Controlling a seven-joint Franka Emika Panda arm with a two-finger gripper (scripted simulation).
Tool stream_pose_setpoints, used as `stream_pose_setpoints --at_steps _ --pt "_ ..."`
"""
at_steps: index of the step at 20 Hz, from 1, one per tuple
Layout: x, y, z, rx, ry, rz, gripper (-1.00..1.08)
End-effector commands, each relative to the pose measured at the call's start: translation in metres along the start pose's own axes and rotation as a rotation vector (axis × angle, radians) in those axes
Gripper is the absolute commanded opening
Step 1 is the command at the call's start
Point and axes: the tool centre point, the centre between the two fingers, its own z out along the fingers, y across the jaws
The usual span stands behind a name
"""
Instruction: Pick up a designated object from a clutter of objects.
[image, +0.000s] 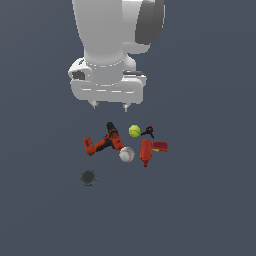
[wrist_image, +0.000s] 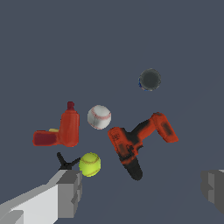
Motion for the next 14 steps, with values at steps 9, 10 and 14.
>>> stream_pose_setpoints --at_steps 9,10,14 --pt "-0.0016 0.0063 0.0001 -0.007 -0.007 -0.017 1.08" --pt "-0.0016 0.0063 0.0001 -0.007 -0.007 -0.017 1.08" --pt "-0.0009 0.0041 0.0018 -0.005 -0.007 -0.007 1.08"
